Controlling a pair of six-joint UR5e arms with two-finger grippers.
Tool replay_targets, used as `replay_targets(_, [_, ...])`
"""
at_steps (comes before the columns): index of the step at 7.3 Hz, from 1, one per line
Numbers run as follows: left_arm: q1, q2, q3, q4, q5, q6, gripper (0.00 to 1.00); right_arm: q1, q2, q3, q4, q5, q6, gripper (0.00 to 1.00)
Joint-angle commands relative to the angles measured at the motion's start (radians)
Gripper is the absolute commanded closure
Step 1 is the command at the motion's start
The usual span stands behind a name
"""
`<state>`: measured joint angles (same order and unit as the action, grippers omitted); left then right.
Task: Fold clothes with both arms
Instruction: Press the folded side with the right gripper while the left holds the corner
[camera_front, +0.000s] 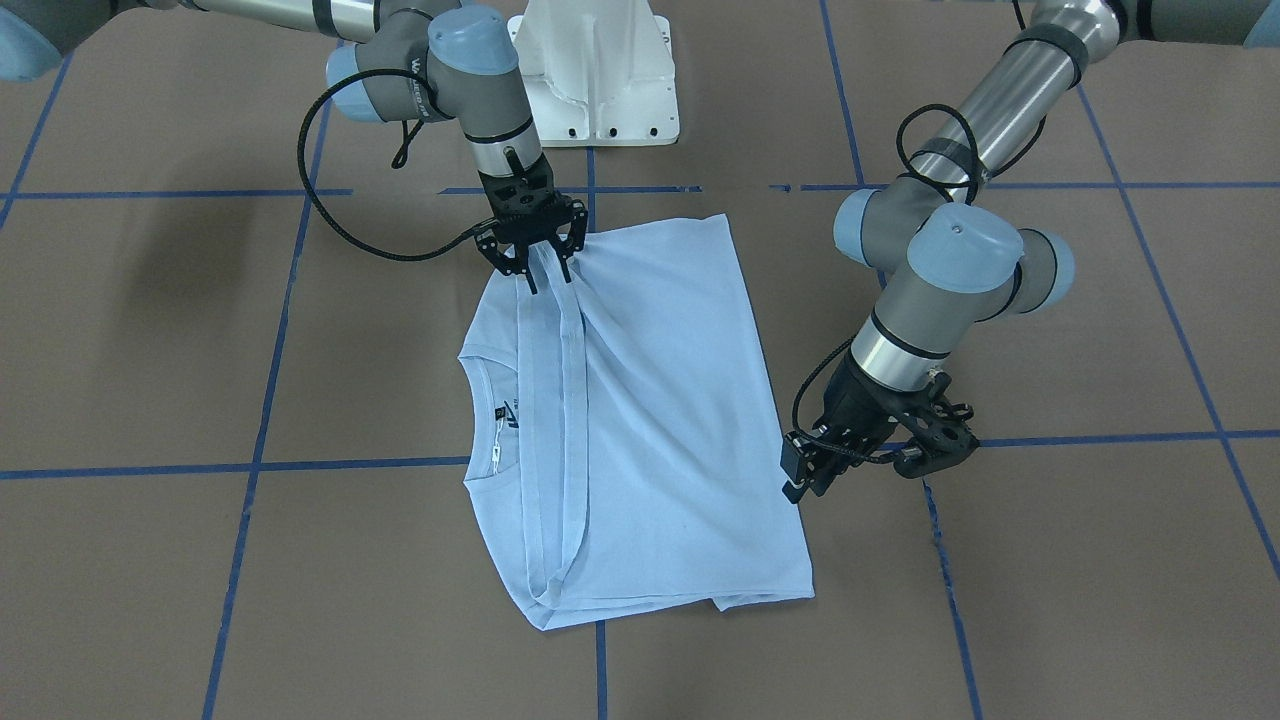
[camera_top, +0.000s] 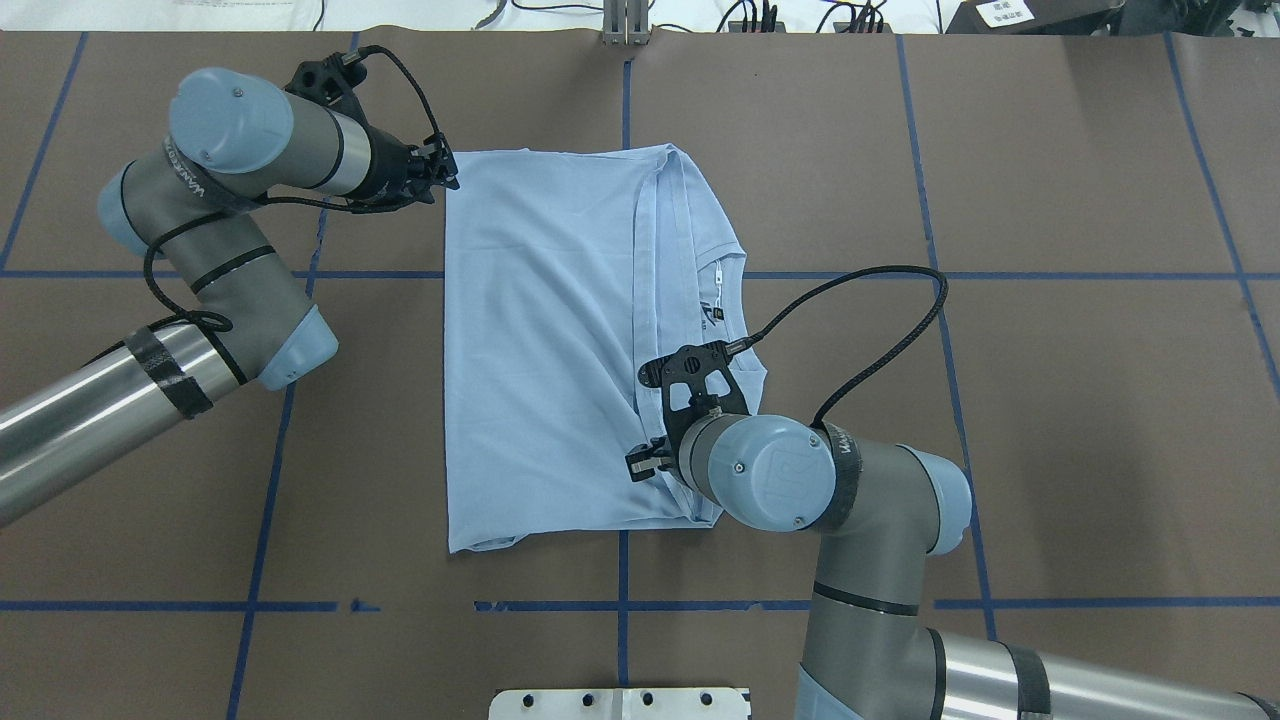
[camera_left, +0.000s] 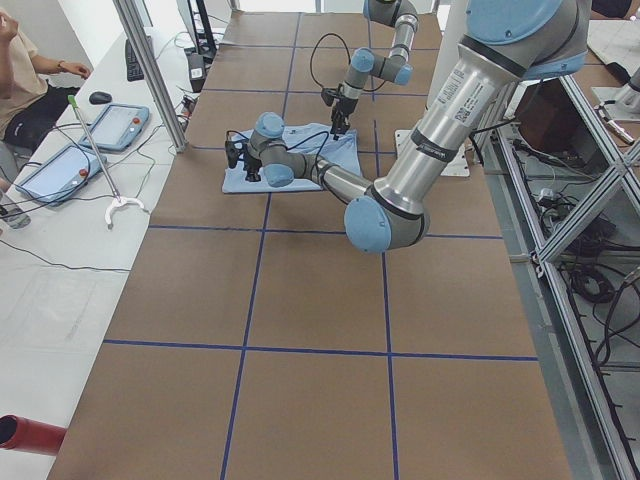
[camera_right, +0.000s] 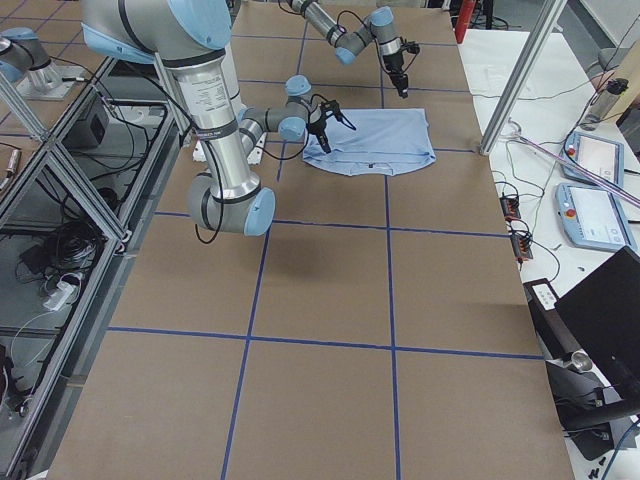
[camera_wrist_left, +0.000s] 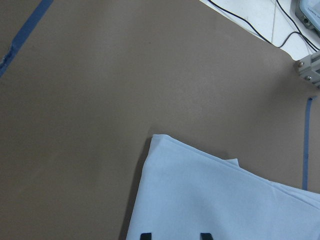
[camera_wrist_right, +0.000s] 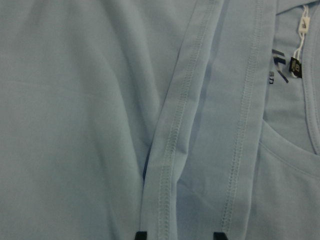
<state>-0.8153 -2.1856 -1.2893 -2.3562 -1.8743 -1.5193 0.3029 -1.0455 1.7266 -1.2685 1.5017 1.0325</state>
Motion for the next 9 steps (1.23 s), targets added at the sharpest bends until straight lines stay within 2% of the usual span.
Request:
replay_targets(1, [0.008,0.001,0.001,0.000,0.001,-0.002,0.57,-0.004,0.002,0.004,-0.009,-0.003,-0.046,0.55])
replay_targets(4, [0.022,0.004,0.004,0.000,0.004,-0.015,0.56,-0.022,0.027,0.002,-0.012,-0.001,-0.103,0.54])
replay_targets(8, [0.027,0.015,0.002,-0.002,0.007,-0.016,0.56,-0.031,0.004,0.016,-0.026,0.005,-0.103,0.56])
replay_targets(9, [0.027,0.014,-0.001,-0.002,0.007,-0.027,0.56,-0.031,-0.002,0.036,-0.029,0.006,-0.104,0.73])
